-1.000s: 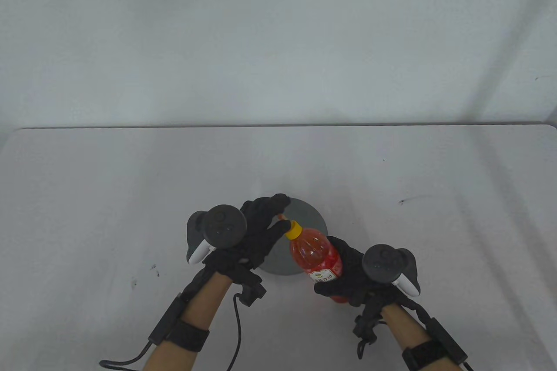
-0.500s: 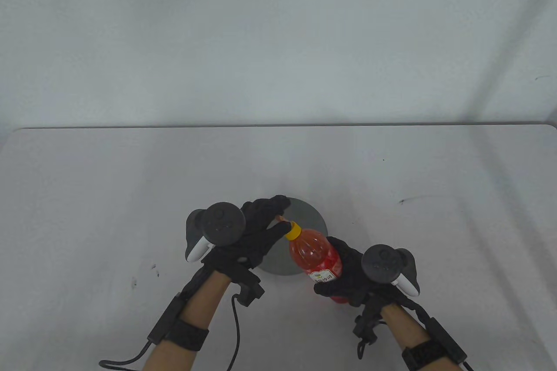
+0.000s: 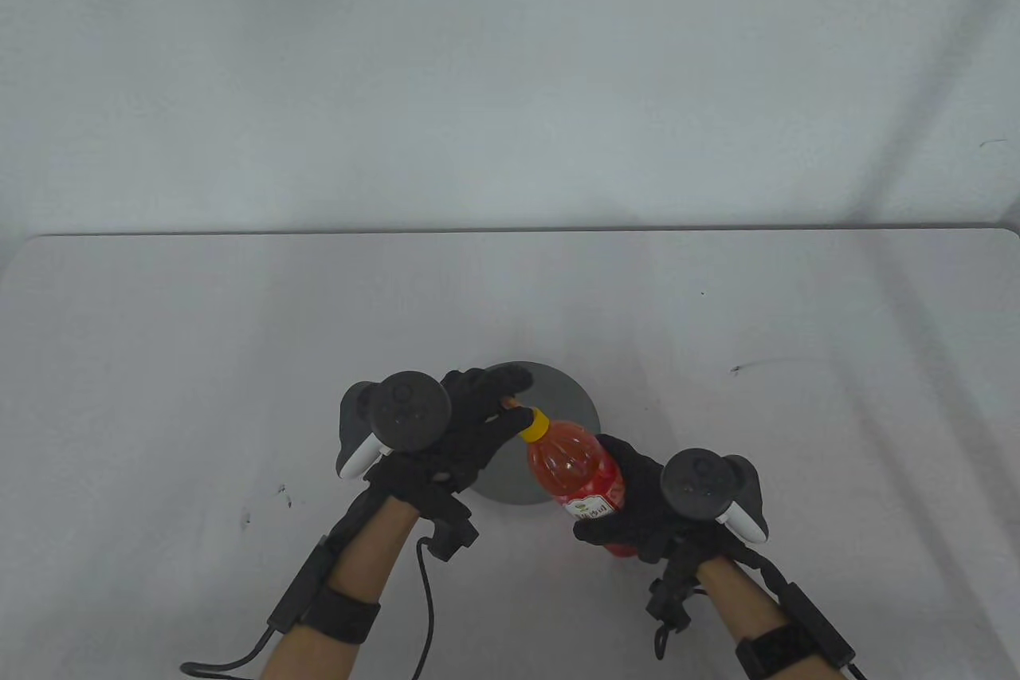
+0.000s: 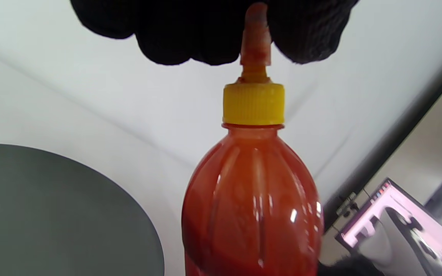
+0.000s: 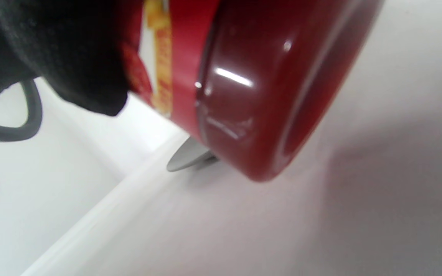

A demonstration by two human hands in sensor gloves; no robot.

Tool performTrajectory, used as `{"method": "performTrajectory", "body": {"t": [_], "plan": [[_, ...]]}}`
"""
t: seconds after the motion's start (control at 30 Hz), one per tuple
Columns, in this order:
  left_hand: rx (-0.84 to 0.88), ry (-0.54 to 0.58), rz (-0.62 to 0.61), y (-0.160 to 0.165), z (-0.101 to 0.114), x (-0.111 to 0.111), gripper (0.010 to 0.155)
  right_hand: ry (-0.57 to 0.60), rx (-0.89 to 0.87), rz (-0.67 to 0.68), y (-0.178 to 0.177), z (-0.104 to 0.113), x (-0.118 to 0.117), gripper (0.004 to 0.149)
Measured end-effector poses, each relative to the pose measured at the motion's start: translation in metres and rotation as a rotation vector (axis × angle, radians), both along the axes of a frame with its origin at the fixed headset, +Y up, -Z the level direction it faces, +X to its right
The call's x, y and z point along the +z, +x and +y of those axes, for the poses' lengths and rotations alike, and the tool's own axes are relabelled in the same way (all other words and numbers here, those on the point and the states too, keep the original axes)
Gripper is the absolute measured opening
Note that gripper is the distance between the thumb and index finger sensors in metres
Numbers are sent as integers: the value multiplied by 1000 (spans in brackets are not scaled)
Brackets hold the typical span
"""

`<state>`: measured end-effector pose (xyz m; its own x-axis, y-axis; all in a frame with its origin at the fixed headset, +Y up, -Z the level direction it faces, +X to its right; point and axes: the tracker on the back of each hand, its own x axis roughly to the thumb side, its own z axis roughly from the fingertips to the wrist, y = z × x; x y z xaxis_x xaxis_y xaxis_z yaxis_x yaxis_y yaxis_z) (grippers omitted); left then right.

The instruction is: Squeeze ketchup bottle to draw patterns on plate

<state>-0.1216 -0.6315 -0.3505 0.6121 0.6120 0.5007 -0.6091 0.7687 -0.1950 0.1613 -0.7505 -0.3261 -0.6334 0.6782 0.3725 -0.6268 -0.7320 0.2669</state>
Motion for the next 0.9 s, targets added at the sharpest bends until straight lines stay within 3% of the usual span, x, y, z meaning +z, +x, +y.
{"method": "performTrajectory", "body": {"t": [0.2,0.5,0.7,0.9], "plan": [[-74,92,10,1,5,1,47,8,12,9,0,1,0,100],[-61,131,72,2,6,6,48,27,20,8,2,3,-1,100],[-111,163,79,-2,24,16,46,50,29,23,2,8,0,100],[29,173,186,-35,46,27,42,67,12,-4,6,15,1,100]]}}
